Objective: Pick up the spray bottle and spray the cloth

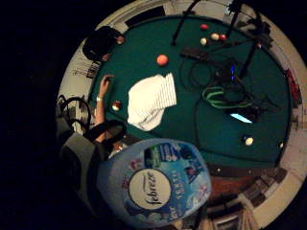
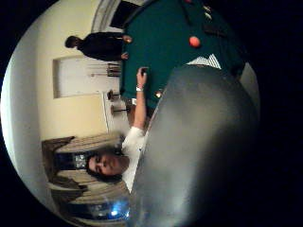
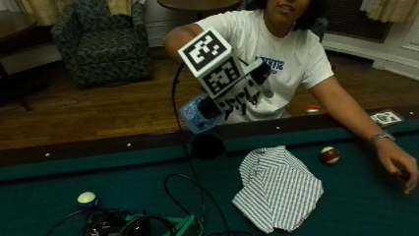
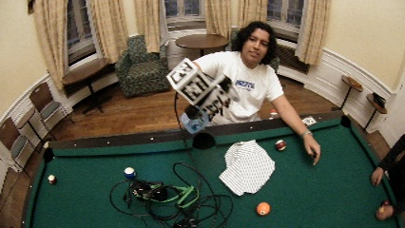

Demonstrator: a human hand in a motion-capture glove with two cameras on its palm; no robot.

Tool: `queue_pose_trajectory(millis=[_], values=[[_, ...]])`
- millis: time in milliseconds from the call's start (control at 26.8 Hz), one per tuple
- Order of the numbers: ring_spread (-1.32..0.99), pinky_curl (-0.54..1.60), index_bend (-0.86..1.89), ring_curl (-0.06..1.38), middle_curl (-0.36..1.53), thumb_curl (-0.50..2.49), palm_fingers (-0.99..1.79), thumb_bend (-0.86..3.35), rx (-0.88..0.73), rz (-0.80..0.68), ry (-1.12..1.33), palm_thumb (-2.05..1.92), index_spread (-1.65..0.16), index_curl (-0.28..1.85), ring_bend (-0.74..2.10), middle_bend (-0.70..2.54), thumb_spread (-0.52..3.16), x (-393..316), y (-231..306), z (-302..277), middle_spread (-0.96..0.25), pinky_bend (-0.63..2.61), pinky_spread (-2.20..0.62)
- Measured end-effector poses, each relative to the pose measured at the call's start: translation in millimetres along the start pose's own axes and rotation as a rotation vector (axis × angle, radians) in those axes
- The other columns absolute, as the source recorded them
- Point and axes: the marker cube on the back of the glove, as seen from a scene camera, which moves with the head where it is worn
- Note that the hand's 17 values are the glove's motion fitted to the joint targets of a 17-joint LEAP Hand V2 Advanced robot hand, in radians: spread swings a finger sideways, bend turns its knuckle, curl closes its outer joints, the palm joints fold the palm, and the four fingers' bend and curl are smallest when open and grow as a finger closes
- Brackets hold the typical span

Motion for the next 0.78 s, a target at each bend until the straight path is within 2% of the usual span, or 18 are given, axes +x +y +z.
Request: queue_pose_trajectory(millis=[299, 597, 784], values=[[-0.18, 0.18, 0.19, 0.41, 0.46, 0.45, 1.14, -0.03, -0.303, 0.078, 0.191, 0.72, -0.31, 0.47, 0.44, 0.44, 0.95, -9, -34, 64, -0.19, 0.13, 0.04], [-0.18, 0.18, 0.19, 0.41, 0.46, 0.45, 1.14, -0.03, -0.507, 0.202, 0.360, 0.72, -0.31, 0.47, 0.44, 0.44, 0.95, -2, -63, 133, -0.19, 0.13, 0.04], [-0.18, 0.18, 0.19, 0.41, 0.46, 0.45, 1.14, -0.03, -0.599, 0.244, 0.367, 0.72, -0.31, 0.47, 0.44, 0.44, 0.95, 9, -71, 175, -0.19, 0.13, 0.04]])
